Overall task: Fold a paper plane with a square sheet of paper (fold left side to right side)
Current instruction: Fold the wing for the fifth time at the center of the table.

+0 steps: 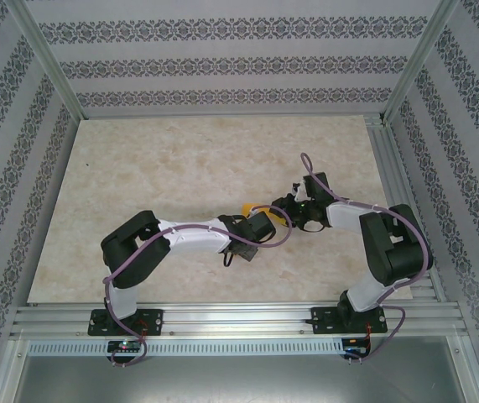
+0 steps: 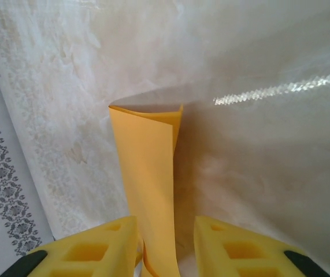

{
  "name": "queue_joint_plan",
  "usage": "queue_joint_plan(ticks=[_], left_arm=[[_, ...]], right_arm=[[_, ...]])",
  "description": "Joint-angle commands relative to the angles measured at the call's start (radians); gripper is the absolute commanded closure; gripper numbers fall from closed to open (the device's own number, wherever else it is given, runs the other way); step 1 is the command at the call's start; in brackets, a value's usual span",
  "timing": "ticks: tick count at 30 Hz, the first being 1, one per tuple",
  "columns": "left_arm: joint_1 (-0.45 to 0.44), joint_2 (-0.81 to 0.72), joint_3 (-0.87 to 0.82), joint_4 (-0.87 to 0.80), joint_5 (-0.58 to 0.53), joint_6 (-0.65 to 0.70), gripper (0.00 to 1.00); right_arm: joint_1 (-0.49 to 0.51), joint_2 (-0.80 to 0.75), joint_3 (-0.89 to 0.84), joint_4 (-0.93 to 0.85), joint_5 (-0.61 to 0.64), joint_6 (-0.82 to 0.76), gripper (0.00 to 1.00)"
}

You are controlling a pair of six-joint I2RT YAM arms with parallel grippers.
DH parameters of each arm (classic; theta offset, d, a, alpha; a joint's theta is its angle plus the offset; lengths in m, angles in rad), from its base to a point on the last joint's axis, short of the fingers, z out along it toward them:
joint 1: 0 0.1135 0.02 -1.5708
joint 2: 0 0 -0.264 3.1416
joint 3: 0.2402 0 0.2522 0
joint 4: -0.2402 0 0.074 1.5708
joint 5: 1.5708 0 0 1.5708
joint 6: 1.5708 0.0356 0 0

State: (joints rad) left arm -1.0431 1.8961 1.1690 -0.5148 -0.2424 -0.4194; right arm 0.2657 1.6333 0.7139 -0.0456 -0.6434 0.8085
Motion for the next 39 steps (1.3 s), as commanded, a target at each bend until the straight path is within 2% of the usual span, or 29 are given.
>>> queue_joint_plan(ticks=[1,7,14,17,19,22,28,39], left_arm=[[-0.011,-0.022,-0.029,0.019,0.027,-0.020,0.57],[-0.012,-0.032,-0.027,0.023,0.035,-0.017,0.56],[-0.012,-0.035,-0.025,0.021,0.037,-0.012,0.56],[-0.013,-0.041,-0.024,0.025,0.047,-0.009,0.55],[-0.014,-0.045,-0.024,0.027,0.051,-0.005,0.54],[-0.015,-0.058,-0.023,0.021,0.049,-0.002,0.53],[-0.028,-0.088,-0.016,0.005,0.039,-0.001,0.46],[-0.063,-0.028,0.040,-0.052,-0.025,-0.009,0.44]], right_arm=[[-0.009,-0.013,-0.001,-0.025,0.010,-0.023,0.67],[-0.005,-0.036,-0.081,0.092,-0.050,0.072,0.58],[0.052,-0.065,-0.152,0.229,-0.059,0.222,0.58],[0.078,-0.064,-0.140,0.230,-0.052,0.244,0.58],[0.087,-0.062,-0.130,0.229,-0.050,0.256,0.62],[0.096,-0.064,-0.110,0.204,-0.051,0.256,0.73],[0.102,-0.099,-0.073,0.069,-0.019,0.191,0.89],[0.109,-0.096,-0.068,0.048,-0.018,0.187,0.91]])
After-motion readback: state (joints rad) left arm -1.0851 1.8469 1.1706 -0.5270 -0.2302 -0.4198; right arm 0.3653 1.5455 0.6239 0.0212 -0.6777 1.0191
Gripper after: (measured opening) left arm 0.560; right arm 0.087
